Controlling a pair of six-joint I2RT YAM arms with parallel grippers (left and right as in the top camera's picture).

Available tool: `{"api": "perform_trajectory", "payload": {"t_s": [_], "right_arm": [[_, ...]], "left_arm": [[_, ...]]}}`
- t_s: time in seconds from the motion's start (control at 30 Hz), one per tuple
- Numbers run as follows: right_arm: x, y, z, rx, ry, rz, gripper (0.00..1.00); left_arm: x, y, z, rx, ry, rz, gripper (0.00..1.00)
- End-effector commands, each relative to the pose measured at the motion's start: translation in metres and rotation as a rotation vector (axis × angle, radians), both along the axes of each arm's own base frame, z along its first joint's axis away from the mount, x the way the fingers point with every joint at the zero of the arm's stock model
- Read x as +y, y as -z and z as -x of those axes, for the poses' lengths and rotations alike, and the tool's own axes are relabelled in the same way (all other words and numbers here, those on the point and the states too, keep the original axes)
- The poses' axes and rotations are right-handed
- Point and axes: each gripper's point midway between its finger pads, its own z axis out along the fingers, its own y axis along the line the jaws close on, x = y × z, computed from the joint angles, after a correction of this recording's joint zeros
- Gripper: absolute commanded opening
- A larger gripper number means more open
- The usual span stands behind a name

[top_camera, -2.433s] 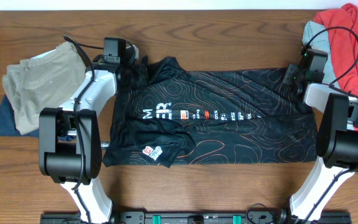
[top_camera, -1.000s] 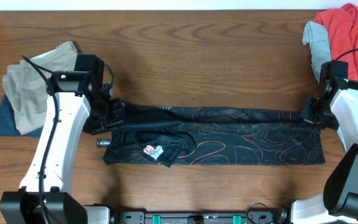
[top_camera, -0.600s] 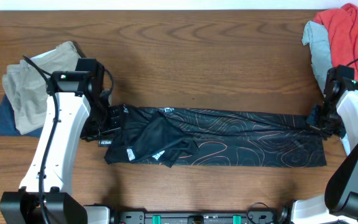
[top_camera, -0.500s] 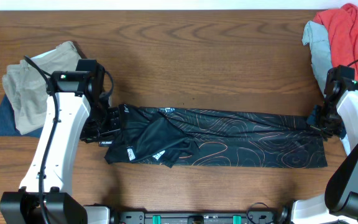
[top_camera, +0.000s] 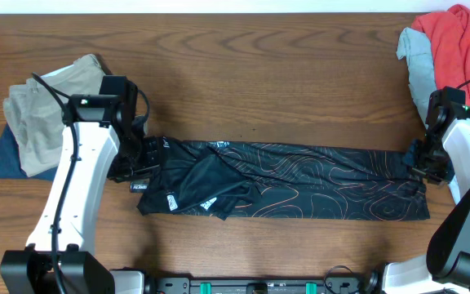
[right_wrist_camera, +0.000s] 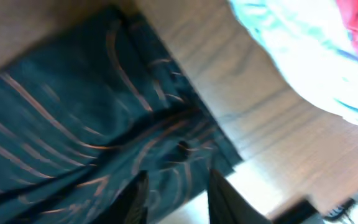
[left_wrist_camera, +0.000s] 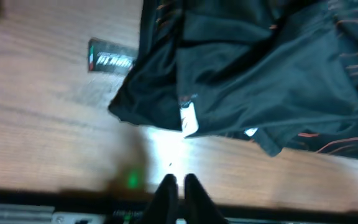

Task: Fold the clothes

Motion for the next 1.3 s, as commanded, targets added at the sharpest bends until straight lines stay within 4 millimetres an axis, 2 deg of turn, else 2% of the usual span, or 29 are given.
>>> {"api": "perform_trajectory", "payload": {"t_s": [0.0, 0.03, 0.1, 0.27, 0.33, 0.43, 0.53, 0.7, 0.97, 1.27], "right_arm": [[0.021, 0.000, -0.012, -0.070, -0.007, -0.125, 0.34], [0.025, 0.000, -0.013, -0.075, -0.022, -0.152, 0.34], [0.028, 0.001, -0.010, -0.064, -0.030, -0.165, 0.35], [0.018, 0.003, -0.002, -0.028, -0.027, -0.109, 0.40], [0.015, 0.007, -0.002, -0.032, -0.028, -0.090, 0.46], [0.010, 0.018, -0.002, -0.045, -0.032, -0.054, 0.63], [0.009, 0.036, 0.004, -0.040, -0.084, -0.056, 0.67], [0.002, 0.055, 0.015, -0.031, -0.148, -0.056, 0.66], [-0.027, 0.055, 0.027, -0.013, -0.117, -0.019, 0.66], [-0.018, 0.063, 0.022, -0.059, -0.213, -0.101, 0.66]], "left_arm": [[-0.003, 0.005, -0.002, -0.020, -0.019, 0.027, 0.23], [-0.003, 0.008, -0.005, -0.030, -0.030, 0.027, 0.30], [-0.004, 0.015, -0.007, -0.037, -0.043, 0.027, 0.37], [-0.004, 0.031, 0.000, -0.013, -0.050, 0.026, 0.38], [-0.004, 0.035, 0.004, -0.001, -0.050, 0.025, 0.38], [-0.004, 0.036, 0.006, 0.007, -0.050, 0.025, 0.38], [-0.004, 0.036, 0.006, 0.006, -0.050, 0.025, 0.38], [-0.004, 0.036, 0.006, 0.006, -0.050, 0.024, 0.38], [-0.004, 0.036, 0.004, 0.001, -0.049, 0.024, 0.38], [-0.004, 0.036, 0.004, -0.002, -0.049, 0.025, 0.38]]}}
